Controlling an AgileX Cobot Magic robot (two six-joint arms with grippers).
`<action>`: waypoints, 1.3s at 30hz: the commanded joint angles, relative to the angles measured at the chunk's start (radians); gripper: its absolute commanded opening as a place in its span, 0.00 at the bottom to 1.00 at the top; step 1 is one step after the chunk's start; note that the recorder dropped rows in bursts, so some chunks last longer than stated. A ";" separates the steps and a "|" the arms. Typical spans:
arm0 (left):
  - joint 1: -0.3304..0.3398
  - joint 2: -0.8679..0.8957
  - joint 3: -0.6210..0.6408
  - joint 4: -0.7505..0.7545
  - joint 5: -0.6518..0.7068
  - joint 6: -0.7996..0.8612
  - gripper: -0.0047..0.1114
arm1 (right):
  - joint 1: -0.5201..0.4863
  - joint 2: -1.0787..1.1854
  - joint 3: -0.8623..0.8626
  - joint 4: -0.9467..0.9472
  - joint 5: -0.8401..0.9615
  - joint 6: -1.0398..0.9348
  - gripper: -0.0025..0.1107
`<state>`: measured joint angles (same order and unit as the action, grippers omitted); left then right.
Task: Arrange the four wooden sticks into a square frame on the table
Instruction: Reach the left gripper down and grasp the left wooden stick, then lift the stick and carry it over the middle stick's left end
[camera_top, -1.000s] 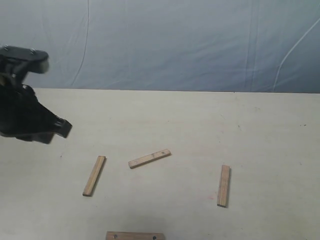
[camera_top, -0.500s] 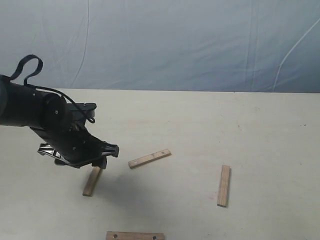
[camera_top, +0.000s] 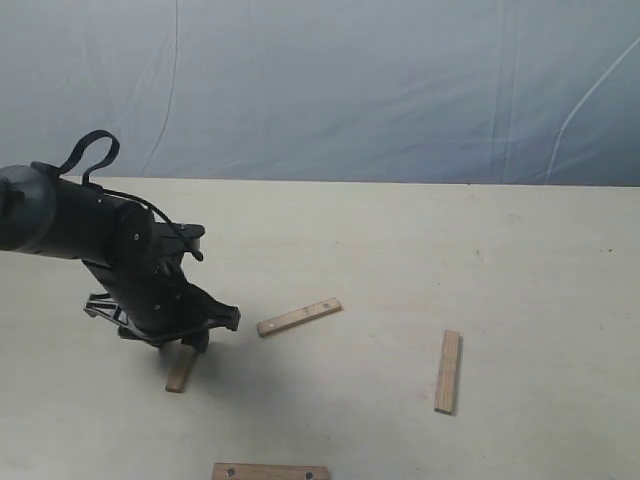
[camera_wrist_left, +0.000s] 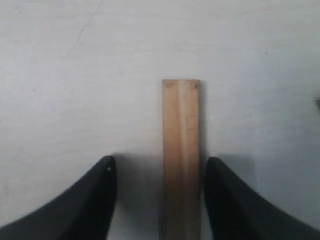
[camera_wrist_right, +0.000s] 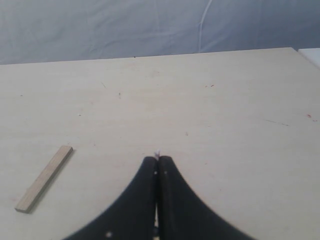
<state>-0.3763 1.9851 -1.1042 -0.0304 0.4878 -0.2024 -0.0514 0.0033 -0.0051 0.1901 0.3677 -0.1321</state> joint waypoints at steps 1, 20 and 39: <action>-0.005 0.032 0.001 0.002 0.026 -0.007 0.14 | -0.008 -0.003 0.005 0.002 -0.005 0.000 0.01; -0.255 -0.070 -0.008 -0.116 -0.127 -0.467 0.04 | -0.008 -0.003 0.005 0.002 -0.003 0.000 0.01; -0.274 -0.070 -0.015 0.232 -0.079 -0.919 0.04 | -0.008 -0.003 0.005 0.002 -0.005 0.000 0.01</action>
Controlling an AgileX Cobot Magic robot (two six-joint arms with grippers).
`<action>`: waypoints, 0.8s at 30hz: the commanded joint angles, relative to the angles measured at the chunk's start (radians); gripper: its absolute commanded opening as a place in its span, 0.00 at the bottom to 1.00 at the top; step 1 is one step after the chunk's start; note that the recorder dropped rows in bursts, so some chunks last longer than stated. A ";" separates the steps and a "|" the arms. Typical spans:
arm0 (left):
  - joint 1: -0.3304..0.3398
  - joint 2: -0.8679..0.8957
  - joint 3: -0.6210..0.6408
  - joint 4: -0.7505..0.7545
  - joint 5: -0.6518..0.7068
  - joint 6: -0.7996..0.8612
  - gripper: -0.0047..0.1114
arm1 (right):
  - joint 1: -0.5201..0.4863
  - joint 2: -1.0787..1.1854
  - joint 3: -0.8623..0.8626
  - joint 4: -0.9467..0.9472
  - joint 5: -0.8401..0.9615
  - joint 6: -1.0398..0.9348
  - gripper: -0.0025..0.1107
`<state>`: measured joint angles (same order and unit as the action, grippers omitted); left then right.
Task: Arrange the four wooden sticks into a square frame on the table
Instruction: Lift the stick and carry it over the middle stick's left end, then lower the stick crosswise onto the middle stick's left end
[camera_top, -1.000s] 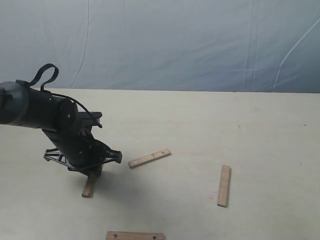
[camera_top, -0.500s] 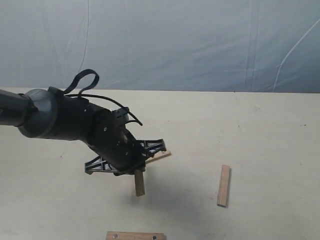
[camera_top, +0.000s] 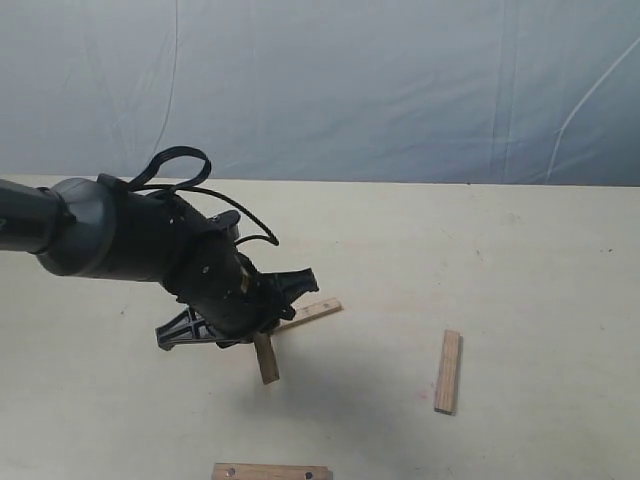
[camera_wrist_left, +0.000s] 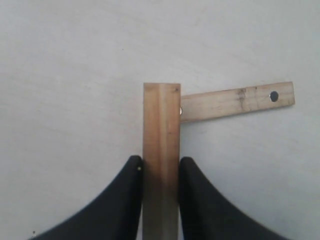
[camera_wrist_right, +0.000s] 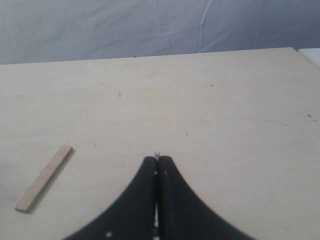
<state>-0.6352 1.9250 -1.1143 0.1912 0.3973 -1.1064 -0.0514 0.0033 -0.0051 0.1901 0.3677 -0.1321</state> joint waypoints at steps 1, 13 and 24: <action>-0.019 -0.006 -0.005 0.010 0.013 -0.017 0.04 | -0.008 -0.003 0.005 0.002 -0.003 0.000 0.01; -0.033 0.093 -0.055 0.024 -0.010 -0.038 0.04 | -0.008 -0.003 0.005 0.002 -0.003 0.000 0.01; -0.044 0.141 -0.101 0.035 0.024 -0.046 0.04 | -0.008 -0.003 0.005 0.002 -0.005 0.000 0.01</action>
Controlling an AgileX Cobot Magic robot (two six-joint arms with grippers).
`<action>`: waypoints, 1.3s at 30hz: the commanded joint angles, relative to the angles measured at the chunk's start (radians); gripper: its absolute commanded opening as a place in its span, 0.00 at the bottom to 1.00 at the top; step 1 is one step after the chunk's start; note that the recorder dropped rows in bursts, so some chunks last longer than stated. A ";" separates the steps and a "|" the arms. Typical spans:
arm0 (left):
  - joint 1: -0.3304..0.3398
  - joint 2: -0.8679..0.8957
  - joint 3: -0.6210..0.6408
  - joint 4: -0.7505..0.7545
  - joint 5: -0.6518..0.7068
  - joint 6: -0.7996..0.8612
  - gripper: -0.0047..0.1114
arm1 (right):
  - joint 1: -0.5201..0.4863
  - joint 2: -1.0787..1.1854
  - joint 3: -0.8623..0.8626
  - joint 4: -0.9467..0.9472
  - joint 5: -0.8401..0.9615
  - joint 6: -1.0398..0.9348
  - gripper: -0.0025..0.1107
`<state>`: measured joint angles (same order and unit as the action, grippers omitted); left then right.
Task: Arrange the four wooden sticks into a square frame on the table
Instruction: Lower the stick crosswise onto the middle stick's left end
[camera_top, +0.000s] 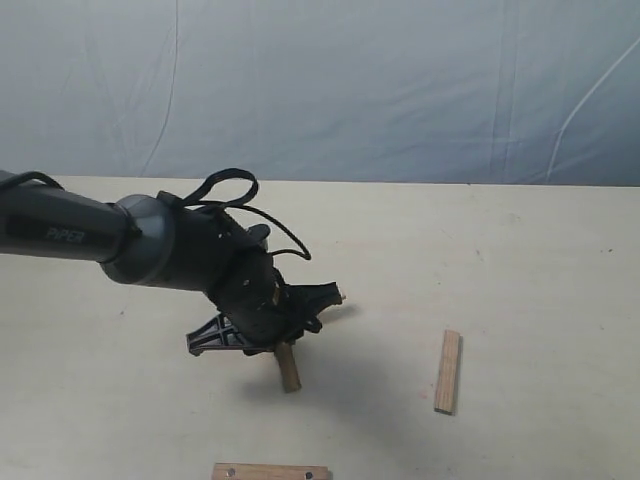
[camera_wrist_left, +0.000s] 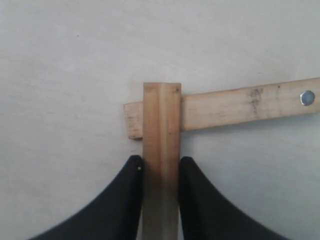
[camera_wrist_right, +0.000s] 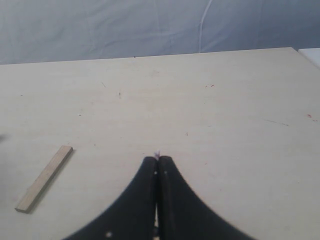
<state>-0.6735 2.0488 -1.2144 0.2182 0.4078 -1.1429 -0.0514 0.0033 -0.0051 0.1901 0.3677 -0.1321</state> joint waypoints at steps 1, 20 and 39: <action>-0.006 0.018 -0.003 0.008 0.016 -0.009 0.04 | -0.008 -0.003 0.005 0.002 -0.005 0.000 0.01; 0.098 -0.018 -0.161 -0.046 0.356 0.505 0.04 | -0.008 -0.003 0.005 -0.002 -0.003 0.000 0.01; 0.214 0.055 -0.171 -0.090 0.228 0.603 0.04 | -0.008 -0.003 0.005 -0.002 -0.003 0.000 0.01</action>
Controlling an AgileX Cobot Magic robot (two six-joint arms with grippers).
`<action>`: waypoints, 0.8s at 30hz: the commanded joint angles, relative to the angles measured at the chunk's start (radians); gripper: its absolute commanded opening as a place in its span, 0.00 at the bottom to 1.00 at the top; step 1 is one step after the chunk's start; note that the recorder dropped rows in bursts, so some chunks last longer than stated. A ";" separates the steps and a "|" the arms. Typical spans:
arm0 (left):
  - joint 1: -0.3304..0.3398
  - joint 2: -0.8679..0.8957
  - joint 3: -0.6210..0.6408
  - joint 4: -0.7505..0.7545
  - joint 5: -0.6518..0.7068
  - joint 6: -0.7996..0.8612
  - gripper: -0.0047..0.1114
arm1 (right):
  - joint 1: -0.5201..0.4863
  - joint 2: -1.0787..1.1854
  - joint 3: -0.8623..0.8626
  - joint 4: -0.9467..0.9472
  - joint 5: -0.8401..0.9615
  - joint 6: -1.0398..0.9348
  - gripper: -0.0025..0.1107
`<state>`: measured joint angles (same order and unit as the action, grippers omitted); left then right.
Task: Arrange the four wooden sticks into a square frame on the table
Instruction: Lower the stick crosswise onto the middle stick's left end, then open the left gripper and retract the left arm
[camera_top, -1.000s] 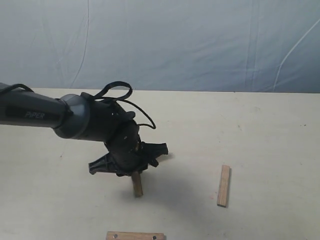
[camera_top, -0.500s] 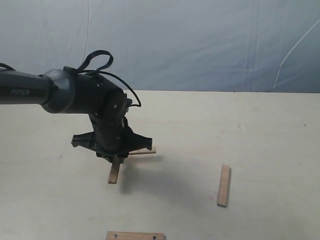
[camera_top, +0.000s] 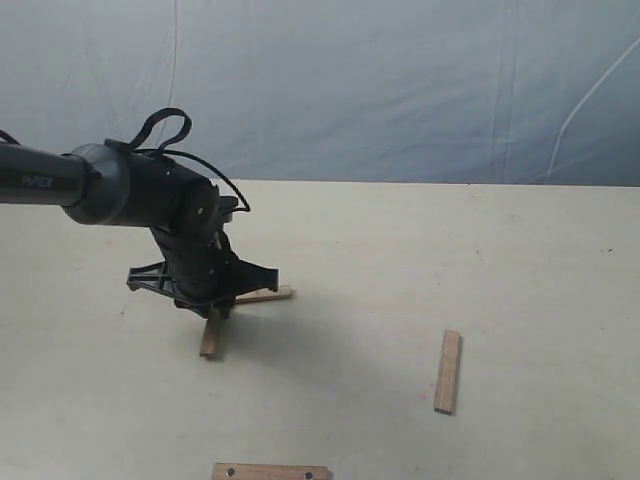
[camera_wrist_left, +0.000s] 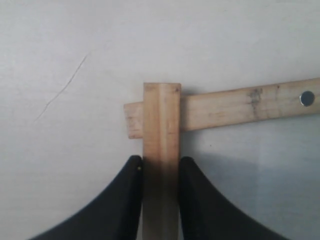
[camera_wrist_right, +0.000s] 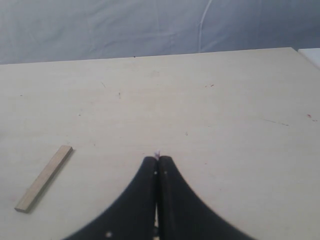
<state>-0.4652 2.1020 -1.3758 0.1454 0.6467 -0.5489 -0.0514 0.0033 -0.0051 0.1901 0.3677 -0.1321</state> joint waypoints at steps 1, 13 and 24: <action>0.006 0.002 -0.010 -0.017 -0.011 0.009 0.06 | -0.008 -0.003 0.005 -0.001 -0.005 0.000 0.01; 0.006 -0.033 -0.042 0.025 0.081 0.011 0.50 | -0.008 -0.003 0.005 0.001 -0.005 0.000 0.01; 0.031 -0.287 0.017 0.057 0.240 0.119 0.04 | -0.008 -0.003 0.005 -0.001 -0.003 0.000 0.01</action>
<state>-0.4550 1.8934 -1.4081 0.2149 0.8644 -0.4625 -0.0514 0.0033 -0.0051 0.1901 0.3677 -0.1321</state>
